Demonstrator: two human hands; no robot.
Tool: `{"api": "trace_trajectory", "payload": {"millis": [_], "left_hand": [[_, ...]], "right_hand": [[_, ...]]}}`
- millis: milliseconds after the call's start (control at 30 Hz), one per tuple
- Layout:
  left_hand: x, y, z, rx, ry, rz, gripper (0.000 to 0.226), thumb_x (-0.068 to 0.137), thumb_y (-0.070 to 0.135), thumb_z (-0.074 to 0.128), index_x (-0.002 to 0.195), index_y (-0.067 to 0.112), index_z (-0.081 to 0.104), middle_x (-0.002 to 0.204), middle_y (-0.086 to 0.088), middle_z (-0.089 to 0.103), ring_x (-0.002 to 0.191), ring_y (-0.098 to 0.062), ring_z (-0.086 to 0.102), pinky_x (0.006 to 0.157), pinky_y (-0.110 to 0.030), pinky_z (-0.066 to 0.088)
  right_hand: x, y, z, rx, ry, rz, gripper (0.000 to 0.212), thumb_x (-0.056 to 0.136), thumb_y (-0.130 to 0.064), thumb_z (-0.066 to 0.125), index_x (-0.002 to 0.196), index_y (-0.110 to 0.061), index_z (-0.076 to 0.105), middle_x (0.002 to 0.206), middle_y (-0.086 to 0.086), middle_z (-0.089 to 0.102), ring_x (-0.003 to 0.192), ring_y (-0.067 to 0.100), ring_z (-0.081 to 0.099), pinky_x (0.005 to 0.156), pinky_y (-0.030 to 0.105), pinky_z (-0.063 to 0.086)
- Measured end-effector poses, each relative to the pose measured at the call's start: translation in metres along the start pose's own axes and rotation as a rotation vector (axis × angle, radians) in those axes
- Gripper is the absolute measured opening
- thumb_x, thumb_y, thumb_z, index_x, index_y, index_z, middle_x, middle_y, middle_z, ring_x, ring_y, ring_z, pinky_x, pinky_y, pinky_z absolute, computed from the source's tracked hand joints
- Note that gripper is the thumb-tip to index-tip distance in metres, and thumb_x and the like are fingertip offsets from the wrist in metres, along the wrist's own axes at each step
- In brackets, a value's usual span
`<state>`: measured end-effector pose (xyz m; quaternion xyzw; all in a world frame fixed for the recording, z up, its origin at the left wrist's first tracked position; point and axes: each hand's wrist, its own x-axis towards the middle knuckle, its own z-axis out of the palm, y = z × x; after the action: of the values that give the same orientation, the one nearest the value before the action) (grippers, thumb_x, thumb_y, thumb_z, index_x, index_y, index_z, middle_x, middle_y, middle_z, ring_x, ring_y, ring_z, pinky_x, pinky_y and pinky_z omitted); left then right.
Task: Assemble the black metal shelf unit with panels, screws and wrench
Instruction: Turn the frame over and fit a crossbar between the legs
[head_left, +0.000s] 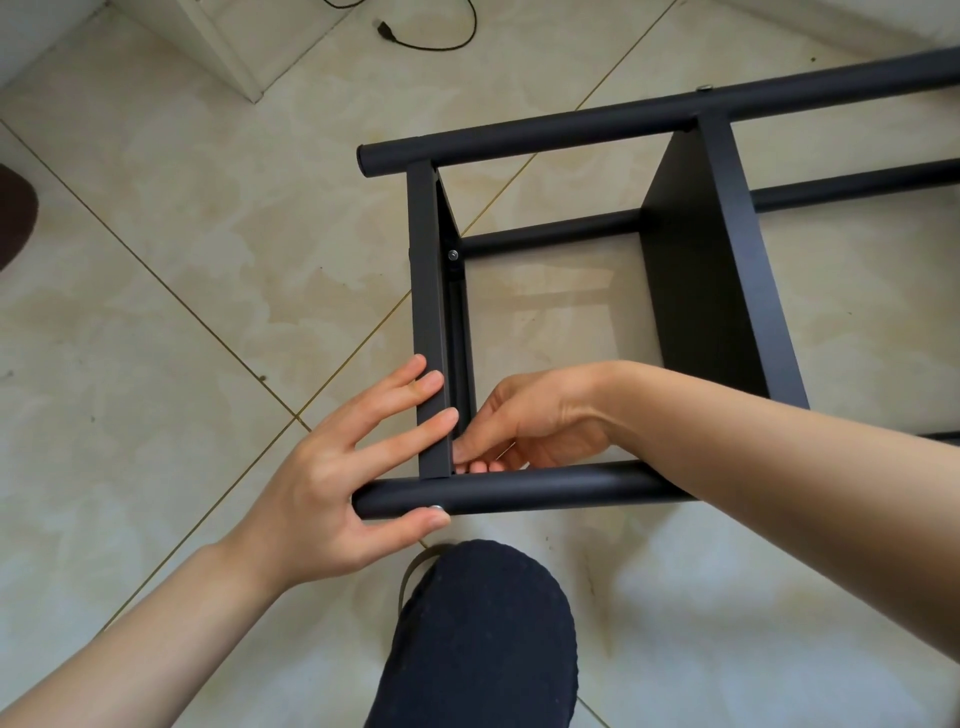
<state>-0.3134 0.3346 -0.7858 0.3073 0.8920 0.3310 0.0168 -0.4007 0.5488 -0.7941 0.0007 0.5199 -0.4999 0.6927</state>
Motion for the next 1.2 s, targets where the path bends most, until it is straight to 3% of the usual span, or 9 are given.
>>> {"api": "trace_trajectory", "payload": {"millis": [133, 300, 400, 500, 600, 767, 933, 1100, 1200], "left_hand": [[0.0001, 0.0005, 0.0006, -0.002, 0.003, -0.002, 0.058, 0.094, 0.042, 0.068, 0.134, 0.002, 0.056, 0.150, -0.017, 0.046, 0.148, -0.034, 0.035, 0.118, -0.044, 0.034], [0.0004, 0.0005, -0.0001, 0.002, 0.000, 0.001, 0.059, 0.094, 0.042, 0.068, 0.134, 0.001, 0.057, 0.150, -0.018, 0.046, 0.148, -0.034, 0.035, 0.119, -0.044, 0.034], [0.0006, 0.0006, 0.0004, -0.003, 0.001, -0.001, 0.059, 0.093, 0.041, 0.068, 0.134, 0.000, 0.056, 0.149, -0.019, 0.046, 0.148, -0.035, 0.035, 0.118, -0.045, 0.034], [0.0003, 0.0009, 0.0004, -0.001, 0.000, -0.003, 0.059, 0.092, 0.040, 0.069, 0.134, 0.000, 0.057, 0.149, -0.019, 0.046, 0.148, -0.034, 0.035, 0.118, -0.045, 0.034], [0.0008, 0.0015, -0.0001, 0.002, -0.003, -0.003, 0.059, 0.091, 0.039, 0.070, 0.134, 0.000, 0.057, 0.149, -0.019, 0.046, 0.148, -0.034, 0.035, 0.119, -0.045, 0.034], [0.0003, 0.0017, 0.0004, -0.009, -0.002, -0.016, 0.059, 0.092, 0.040, 0.069, 0.134, 0.000, 0.056, 0.149, -0.019, 0.046, 0.148, -0.035, 0.035, 0.118, -0.046, 0.034], [0.0001, 0.0014, 0.0007, -0.010, 0.000, -0.012, 0.059, 0.093, 0.041, 0.068, 0.134, 0.001, 0.057, 0.149, -0.019, 0.046, 0.148, -0.035, 0.035, 0.118, -0.047, 0.034], [0.0008, 0.0032, 0.0004, -0.010, -0.004, -0.016, 0.059, 0.092, 0.039, 0.069, 0.134, -0.001, 0.056, 0.149, -0.019, 0.046, 0.148, -0.034, 0.035, 0.119, -0.046, 0.034], [0.0012, 0.0041, -0.0003, -0.008, -0.002, -0.019, 0.059, 0.091, 0.038, 0.069, 0.135, 0.000, 0.056, 0.149, -0.019, 0.046, 0.148, -0.034, 0.035, 0.119, -0.045, 0.033]], "right_hand": [[0.0084, 0.0005, 0.0078, -0.031, 0.078, -0.023, 0.011, 0.093, -0.015, 0.065, 0.090, -0.006, 0.068, 0.076, 0.005, 0.061, 0.060, 0.010, 0.055, 0.062, 0.022, 0.050], [0.0005, -0.0004, 0.0013, 0.003, 0.016, -0.011, 0.016, 0.093, -0.014, 0.064, 0.079, -0.010, 0.070, 0.070, 0.001, 0.064, 0.062, 0.009, 0.058, 0.063, 0.021, 0.052], [0.0034, 0.0003, 0.0046, -0.042, 0.062, -0.006, 0.017, 0.093, -0.017, 0.064, 0.079, -0.010, 0.068, 0.066, 0.000, 0.062, 0.060, 0.010, 0.057, 0.060, 0.020, 0.051], [0.0078, 0.0006, 0.0088, -0.041, 0.088, -0.031, 0.012, 0.094, -0.016, 0.064, 0.086, -0.008, 0.067, 0.074, 0.003, 0.062, 0.066, 0.013, 0.058, 0.066, 0.024, 0.051], [0.0032, 0.0007, 0.0048, -0.015, 0.045, -0.047, 0.015, 0.093, -0.014, 0.063, 0.080, -0.010, 0.069, 0.077, 0.003, 0.064, 0.068, 0.012, 0.058, 0.074, 0.027, 0.051], [0.0025, 0.0010, 0.0036, -0.017, 0.049, -0.033, 0.017, 0.093, -0.014, 0.064, 0.078, -0.008, 0.069, 0.070, 0.003, 0.064, 0.064, 0.012, 0.060, 0.066, 0.024, 0.054], [0.0064, 0.0006, 0.0090, 0.001, 0.066, -0.037, 0.009, 0.093, -0.013, 0.064, 0.091, -0.006, 0.069, 0.074, 0.004, 0.066, 0.065, 0.013, 0.063, 0.065, 0.025, 0.055], [0.0019, 0.0000, 0.0061, -0.025, 0.045, -0.030, 0.009, 0.094, -0.013, 0.061, 0.093, -0.006, 0.066, 0.074, 0.004, 0.062, 0.066, 0.013, 0.059, 0.072, 0.027, 0.050], [0.0035, 0.0003, 0.0089, -0.055, 0.082, -0.032, 0.008, 0.094, -0.012, 0.062, 0.093, -0.005, 0.066, 0.068, 0.003, 0.059, 0.062, 0.012, 0.055, 0.068, 0.025, 0.047]]}}
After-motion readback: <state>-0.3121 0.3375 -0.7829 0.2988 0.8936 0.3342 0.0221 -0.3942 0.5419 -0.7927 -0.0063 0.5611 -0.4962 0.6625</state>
